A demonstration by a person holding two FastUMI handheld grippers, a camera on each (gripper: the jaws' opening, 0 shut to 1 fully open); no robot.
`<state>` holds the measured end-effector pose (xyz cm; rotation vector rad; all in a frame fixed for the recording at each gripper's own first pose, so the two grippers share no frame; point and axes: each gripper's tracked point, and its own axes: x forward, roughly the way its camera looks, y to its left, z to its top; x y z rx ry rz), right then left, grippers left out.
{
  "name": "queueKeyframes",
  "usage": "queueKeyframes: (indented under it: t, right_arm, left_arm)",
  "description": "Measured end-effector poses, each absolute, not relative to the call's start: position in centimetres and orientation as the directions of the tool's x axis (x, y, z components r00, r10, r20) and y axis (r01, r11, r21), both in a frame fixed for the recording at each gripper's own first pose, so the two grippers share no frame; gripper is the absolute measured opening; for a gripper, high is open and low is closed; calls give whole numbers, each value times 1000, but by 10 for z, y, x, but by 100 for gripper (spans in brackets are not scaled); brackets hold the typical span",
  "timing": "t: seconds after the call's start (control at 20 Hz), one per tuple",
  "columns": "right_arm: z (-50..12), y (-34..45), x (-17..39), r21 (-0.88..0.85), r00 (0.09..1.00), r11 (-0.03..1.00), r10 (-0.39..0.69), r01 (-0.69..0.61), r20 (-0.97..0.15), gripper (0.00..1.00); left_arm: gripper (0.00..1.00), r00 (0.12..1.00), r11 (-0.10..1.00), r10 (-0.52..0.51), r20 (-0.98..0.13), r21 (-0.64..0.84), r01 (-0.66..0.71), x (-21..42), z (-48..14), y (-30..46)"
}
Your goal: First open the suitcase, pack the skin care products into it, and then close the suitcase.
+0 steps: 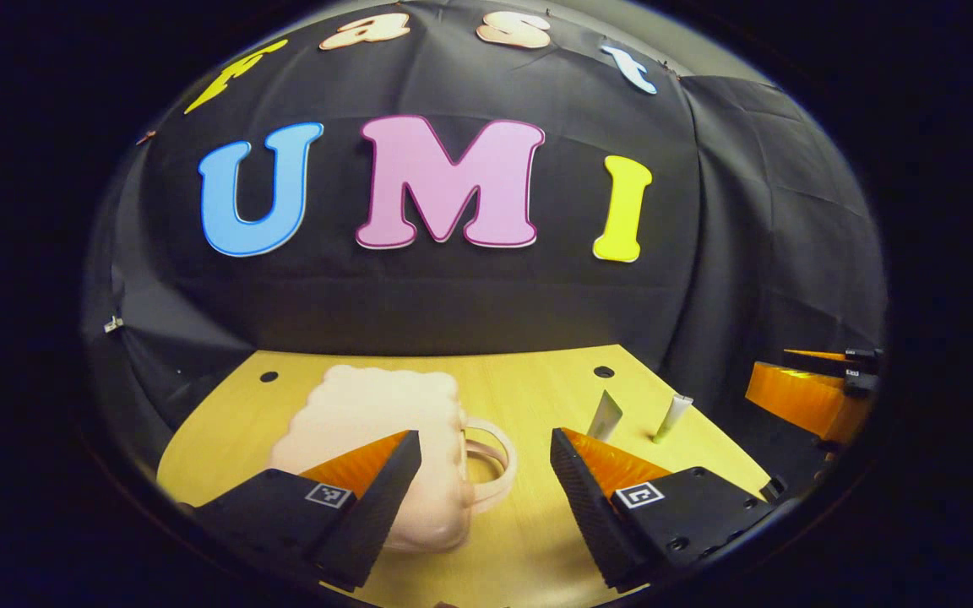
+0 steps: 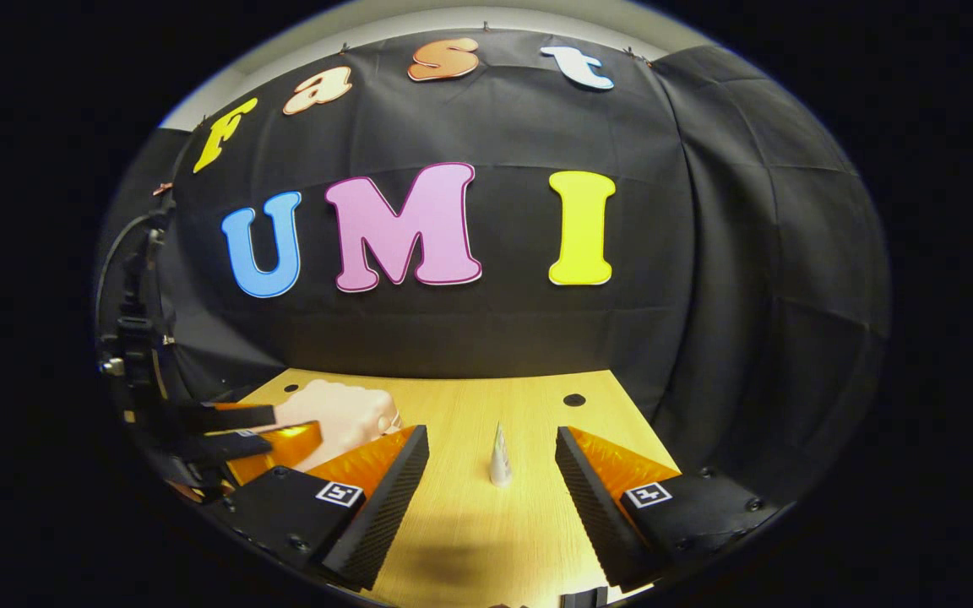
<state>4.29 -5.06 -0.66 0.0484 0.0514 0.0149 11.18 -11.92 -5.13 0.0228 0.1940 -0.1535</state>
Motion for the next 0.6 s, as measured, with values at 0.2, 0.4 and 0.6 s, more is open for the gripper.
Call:
queueKeyframes:
  t: [0.2, 0.4, 0.6]
  right_arm:
    - [-26, -71, 59, 57, 995, 998, 26, -20, -99, 96]
    - [-50, -84, 69, 75, 985, 997, 43, -30, -170, 97]
    - [-55, -93, 79, 76, 981, 996, 57, -43, -187, 97]
  left_arm:
    - [97, 945, 979, -173, -276, 58, 196, 160, -87, -155]
    - [94, 910, 984, -104, -401, 93, 154, 203, -138, -169]
    - [93, 874, 985, -27, -485, 139, 107, 236, -177, -168]
